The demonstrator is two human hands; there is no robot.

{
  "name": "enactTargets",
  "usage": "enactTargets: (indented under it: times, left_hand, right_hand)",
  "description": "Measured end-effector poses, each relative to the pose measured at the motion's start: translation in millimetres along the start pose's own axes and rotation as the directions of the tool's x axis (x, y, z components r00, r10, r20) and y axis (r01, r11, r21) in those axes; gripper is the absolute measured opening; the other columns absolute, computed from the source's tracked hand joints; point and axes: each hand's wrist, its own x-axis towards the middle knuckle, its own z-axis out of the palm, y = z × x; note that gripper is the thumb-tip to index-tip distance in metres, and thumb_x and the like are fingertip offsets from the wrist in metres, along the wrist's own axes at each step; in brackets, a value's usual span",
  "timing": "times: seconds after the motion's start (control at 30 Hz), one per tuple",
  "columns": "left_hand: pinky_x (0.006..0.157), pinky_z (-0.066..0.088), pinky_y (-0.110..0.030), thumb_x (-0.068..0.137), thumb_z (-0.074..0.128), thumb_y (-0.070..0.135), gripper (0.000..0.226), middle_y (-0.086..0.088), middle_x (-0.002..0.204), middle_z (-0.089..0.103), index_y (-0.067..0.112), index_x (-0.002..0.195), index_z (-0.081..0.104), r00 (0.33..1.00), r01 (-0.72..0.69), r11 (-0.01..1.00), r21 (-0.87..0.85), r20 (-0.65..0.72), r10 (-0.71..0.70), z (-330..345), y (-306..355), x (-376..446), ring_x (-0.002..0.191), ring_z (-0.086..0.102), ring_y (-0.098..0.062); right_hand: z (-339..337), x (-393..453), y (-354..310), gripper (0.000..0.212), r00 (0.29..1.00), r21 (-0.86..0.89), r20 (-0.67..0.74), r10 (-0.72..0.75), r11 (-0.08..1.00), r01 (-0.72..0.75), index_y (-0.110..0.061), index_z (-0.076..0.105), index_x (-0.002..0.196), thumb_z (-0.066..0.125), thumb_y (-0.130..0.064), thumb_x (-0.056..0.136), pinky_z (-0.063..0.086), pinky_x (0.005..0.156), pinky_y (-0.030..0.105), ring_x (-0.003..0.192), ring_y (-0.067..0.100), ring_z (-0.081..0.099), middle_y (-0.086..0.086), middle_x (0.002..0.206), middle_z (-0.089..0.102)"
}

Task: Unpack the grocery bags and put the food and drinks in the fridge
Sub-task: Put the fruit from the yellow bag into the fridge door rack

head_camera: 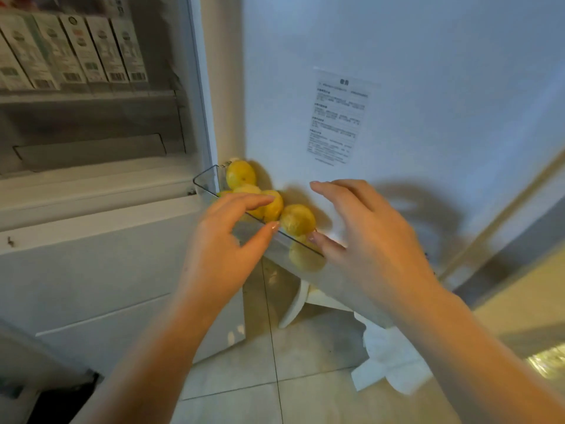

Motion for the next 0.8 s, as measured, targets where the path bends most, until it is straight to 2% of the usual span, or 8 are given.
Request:
enactTargets:
  times: [0.2, 0.3, 0.47, 0.57, 0.67, 0.73, 0.8]
  left_hand:
    - [0.091, 0.035, -0.006, 0.08, 0.072, 0.017, 0.032, 0.023, 0.106, 0.057, 0.032, 0.106, 0.061, 0.999, 0.027, 0.998, 0.048, 0.037, -0.028, 15.4, 35.3, -40.6, 0.103, 0.052, 0.007]
    - [0.09, 0.034, -0.004, 0.081, 0.071, 0.019, 0.032, 0.026, 0.107, 0.056, 0.037, 0.105, 0.059, 0.995, 0.036, 0.996, 0.077, 0.088, -0.043, 32.9, 65.8, -66.1, 0.105, 0.051, 0.009]
    - [0.089, 0.033, -0.003, 0.08, 0.07, 0.027, 0.028, 0.026, 0.106, 0.056, 0.031, 0.107, 0.062, 0.994, 0.02, 0.994, 0.111, 0.109, -0.032, 85.0, 123.5, -126.8, 0.103, 0.052, 0.009]
    - [0.089, 0.038, -0.01, 0.081, 0.07, 0.028, 0.029, 0.027, 0.103, 0.055, 0.032, 0.109, 0.061, 0.978, 0.037, 0.991, 0.127, 0.199, -0.062, 125.6, 156.5, -165.4, 0.101, 0.053, 0.006]
    - [0.091, 0.043, -0.026, 0.081, 0.066, 0.034, 0.032, 0.014, 0.106, 0.06, 0.024, 0.112, 0.064, 0.945, -0.03, 0.985, 0.169, 0.325, -0.027, 171.1, 183.1, -199.1, 0.103, 0.056, -0.006]
    - [0.09, 0.042, -0.027, 0.082, 0.065, 0.035, 0.032, 0.008, 0.108, 0.063, 0.023, 0.112, 0.064, 0.915, -0.069, 0.977, 0.203, 0.404, -0.019, 197.0, 193.9, -214.0, 0.102, 0.055, -0.007]
    - [0.089, 0.043, -0.029, 0.083, 0.061, 0.037, 0.033, 0.007, 0.11, 0.065, 0.024, 0.112, 0.064, 0.877, -0.132, 0.963, 0.233, 0.48, 0.004, 226.9, 203.0, -225.8, 0.102, 0.055, -0.007]
  right_hand:
    - [-27.6, -55.9, 20.4, 0.056, 0.998, -0.028, -0.06, 0.011, 1.0, -0.012, -0.023, 0.052, 0.127, 0.074, -0.028, 0.075, 0.044, 0.07, 0.025, 0.101, 0.02, 0.058, -0.002, 0.12, 0.054]
    - [-49.7, -90.6, 36.4, 0.056, 0.997, -0.017, -0.07, 0.014, 1.0, -0.015, -0.022, 0.051, 0.129, 0.073, -0.027, 0.077, 0.05, 0.073, 0.031, 0.104, 0.018, 0.057, -0.004, 0.122, 0.053]
    - [-94.7, -170.4, 77.4, 0.054, 0.999, 0.007, -0.035, 0.008, 1.0, -0.007, -0.022, 0.051, 0.128, 0.071, -0.028, 0.078, 0.043, 0.073, 0.022, 0.107, 0.014, 0.053, -0.004, 0.121, 0.053]
    - [-116.0, -226.4, 110.5, 0.056, 0.998, 0.008, -0.003, 0.061, 0.998, -0.061, -0.022, 0.051, 0.128, 0.073, -0.028, 0.077, 0.042, 0.072, 0.025, 0.105, 0.014, 0.052, -0.003, 0.12, 0.053]
    - [-126.9, -284.9, 144.4, 0.06, 0.984, -0.018, 0.069, 0.162, 0.987, -0.161, -0.024, 0.049, 0.13, 0.074, -0.029, 0.075, 0.04, 0.071, 0.027, 0.107, 0.018, 0.052, -0.003, 0.122, 0.052]
    - [-130.2, -316.9, 162.8, 0.06, 0.966, -0.04, 0.115, 0.233, 0.972, -0.23, -0.026, 0.048, 0.131, 0.073, -0.03, 0.076, 0.04, 0.07, 0.027, 0.109, 0.018, 0.052, -0.004, 0.124, 0.051]
    - [-135.3, -346.7, 183.6, 0.059, 0.943, -0.07, 0.155, 0.294, 0.956, -0.286, -0.027, 0.047, 0.131, 0.071, -0.031, 0.077, 0.046, 0.074, 0.031, 0.112, 0.018, 0.052, -0.005, 0.126, 0.051]
